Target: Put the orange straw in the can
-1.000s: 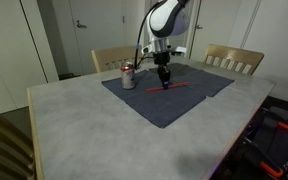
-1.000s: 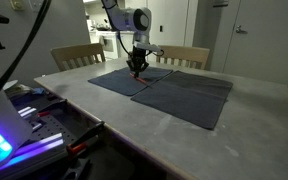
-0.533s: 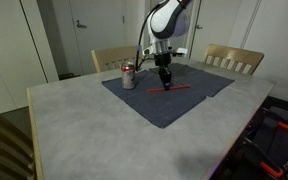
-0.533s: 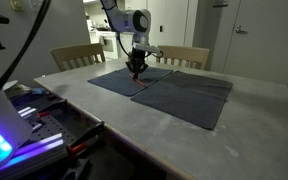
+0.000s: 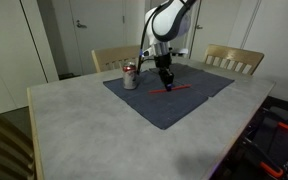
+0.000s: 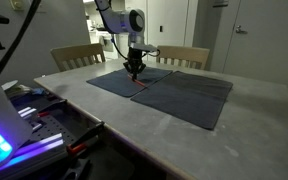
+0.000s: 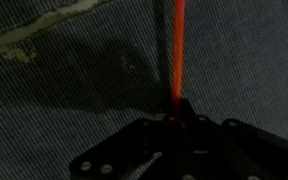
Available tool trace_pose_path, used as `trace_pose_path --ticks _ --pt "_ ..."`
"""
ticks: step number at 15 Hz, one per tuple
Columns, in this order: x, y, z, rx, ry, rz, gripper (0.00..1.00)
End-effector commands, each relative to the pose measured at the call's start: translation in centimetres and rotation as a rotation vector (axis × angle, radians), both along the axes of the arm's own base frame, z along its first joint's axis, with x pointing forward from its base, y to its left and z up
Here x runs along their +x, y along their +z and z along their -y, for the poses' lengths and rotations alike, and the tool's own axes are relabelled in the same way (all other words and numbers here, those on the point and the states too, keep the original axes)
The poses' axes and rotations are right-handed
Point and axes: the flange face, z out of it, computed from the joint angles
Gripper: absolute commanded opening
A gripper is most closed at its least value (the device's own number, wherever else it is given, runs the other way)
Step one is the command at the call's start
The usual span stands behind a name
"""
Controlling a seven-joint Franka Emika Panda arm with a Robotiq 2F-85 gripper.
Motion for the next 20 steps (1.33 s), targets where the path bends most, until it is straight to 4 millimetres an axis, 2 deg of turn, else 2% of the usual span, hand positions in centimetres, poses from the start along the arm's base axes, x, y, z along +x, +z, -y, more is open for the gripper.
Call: trace_pose_path --ticks 1,9,13,20 --pt "-2.7 -0.3 -0.6 -0.050 0.088 0.032 0.02" --pt "-5.5 0.6 -1.6 -0.106 0.113 0.255 0.02" --pt "-6.9 1.7 -3.1 -0.140 0.136 0.327 0.02" --pt "-7.5 4.0 -6.0 -0.211 0.256 0.413 0.02"
